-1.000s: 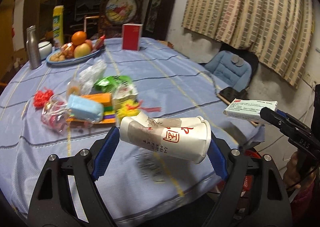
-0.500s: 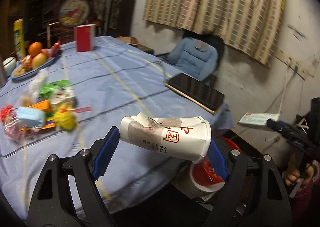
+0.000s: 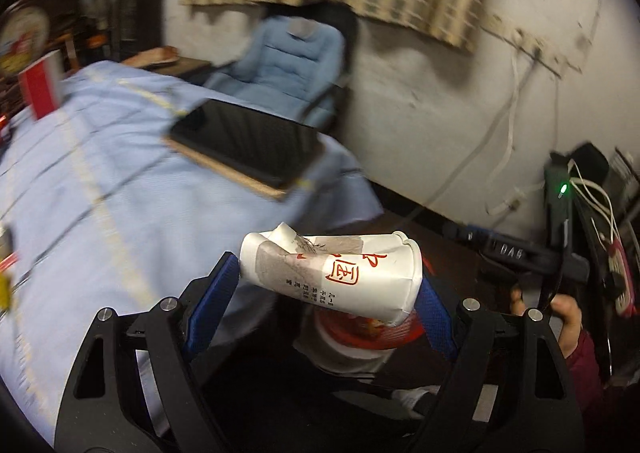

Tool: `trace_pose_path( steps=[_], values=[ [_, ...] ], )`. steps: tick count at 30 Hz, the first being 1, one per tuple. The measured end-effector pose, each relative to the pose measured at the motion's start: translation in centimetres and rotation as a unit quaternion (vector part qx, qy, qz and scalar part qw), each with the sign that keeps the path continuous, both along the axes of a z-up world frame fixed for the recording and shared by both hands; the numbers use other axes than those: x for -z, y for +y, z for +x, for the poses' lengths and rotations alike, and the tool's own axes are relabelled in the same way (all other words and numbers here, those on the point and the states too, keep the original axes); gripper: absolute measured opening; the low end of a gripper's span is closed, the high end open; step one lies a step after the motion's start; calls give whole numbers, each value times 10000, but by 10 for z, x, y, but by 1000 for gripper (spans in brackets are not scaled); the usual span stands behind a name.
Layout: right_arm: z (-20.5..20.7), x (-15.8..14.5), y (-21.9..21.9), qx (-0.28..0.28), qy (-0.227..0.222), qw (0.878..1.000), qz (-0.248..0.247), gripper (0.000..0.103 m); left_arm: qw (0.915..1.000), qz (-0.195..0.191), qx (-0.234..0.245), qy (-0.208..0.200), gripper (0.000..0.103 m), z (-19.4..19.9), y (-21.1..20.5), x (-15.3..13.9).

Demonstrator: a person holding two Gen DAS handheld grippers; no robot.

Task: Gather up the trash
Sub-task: 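Carry the box and paper cup to the red wastebasket and release both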

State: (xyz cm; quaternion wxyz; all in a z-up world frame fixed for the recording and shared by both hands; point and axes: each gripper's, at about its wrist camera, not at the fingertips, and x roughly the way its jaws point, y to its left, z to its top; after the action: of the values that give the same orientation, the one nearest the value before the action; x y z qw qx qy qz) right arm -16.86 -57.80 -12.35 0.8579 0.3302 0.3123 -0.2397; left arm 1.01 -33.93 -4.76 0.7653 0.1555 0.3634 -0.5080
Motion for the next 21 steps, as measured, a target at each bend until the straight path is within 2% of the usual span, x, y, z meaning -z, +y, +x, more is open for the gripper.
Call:
trace_pose_path(
  steps=[4,6,9,14,21],
  values=[
    [-12,4,-12,174,-52,9998,29,76,9989,201,403,89,83,-11,-49,13],
    [-16,6,-13,198,-32,9998,-10,76,9984,350,440,27,91,-16,-69,19],
    [-17,7,-16,196,2,9998,-95,76,9980,451,436,-61,94,-20,-82,24],
    [-21,3,-16,158,-29,9998,-137,77,9982,542,206,-160,96,-17,-77,24],
    [-16,-9,-3,-9,-104,9998,-194,79,9982,415,-308,-290,96,-1,-47,12]
  ],
)
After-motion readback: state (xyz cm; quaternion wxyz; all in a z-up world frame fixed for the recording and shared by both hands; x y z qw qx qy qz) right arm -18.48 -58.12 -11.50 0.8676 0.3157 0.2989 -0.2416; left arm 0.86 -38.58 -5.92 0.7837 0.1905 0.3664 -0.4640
